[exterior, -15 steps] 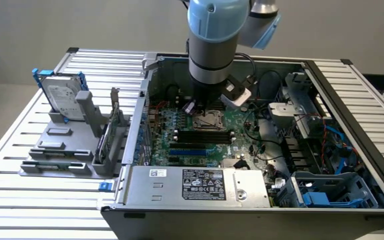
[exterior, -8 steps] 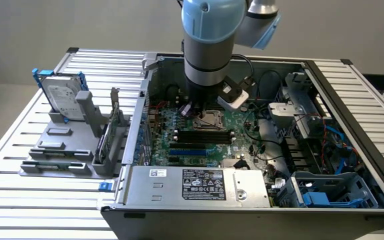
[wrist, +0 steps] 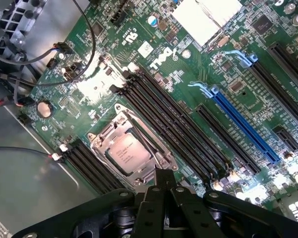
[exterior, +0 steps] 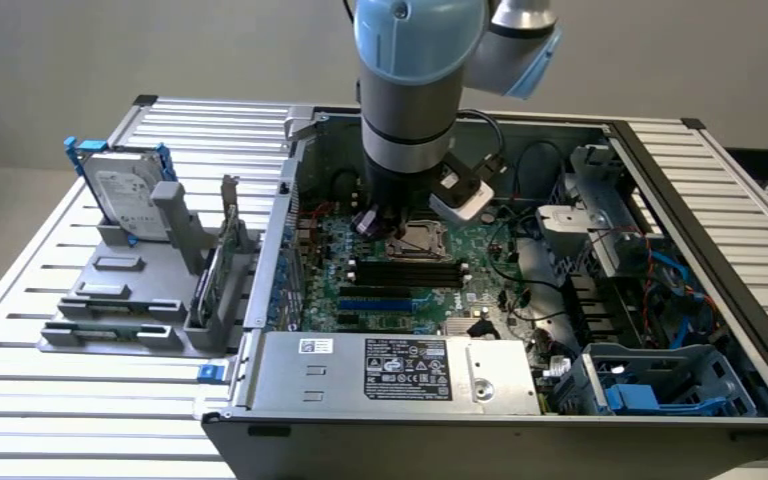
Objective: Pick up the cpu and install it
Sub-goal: 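Install the first cpu locking lever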
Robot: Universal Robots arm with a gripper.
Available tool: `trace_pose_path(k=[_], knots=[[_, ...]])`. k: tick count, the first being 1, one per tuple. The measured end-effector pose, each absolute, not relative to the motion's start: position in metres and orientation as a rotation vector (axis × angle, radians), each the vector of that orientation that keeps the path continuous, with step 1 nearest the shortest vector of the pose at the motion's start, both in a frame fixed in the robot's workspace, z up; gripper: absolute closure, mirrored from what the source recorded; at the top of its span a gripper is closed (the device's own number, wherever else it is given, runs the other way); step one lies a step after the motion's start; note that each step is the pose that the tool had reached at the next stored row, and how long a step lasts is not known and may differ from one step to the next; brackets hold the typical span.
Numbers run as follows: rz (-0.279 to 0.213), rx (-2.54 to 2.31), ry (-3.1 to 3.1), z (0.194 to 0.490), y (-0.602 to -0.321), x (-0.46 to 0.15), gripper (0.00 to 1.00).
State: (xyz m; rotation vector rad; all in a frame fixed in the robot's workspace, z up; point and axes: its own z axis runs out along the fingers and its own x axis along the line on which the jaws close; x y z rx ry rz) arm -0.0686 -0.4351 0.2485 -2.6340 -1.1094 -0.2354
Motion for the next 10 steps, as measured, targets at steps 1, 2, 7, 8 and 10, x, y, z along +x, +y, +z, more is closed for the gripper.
trace_pose_path(k=[1,2,7,8,10], knots=[[-0.235,-2.634,-1.109,0.248,-0.435,-0.07,0.89],[-0.235,-2.634,-1.109,0.247,-0.435,-0.07,0.89],[-0.235,-2.634,-1.109,0.241,-0.435,-0.072,0.89],[-0.234,-2.634,-1.109,0.24,-0.435,-0.072,0.89],[-0.232,-2.634,-1.109,0.237,-0.435,-0.074,0.89]])
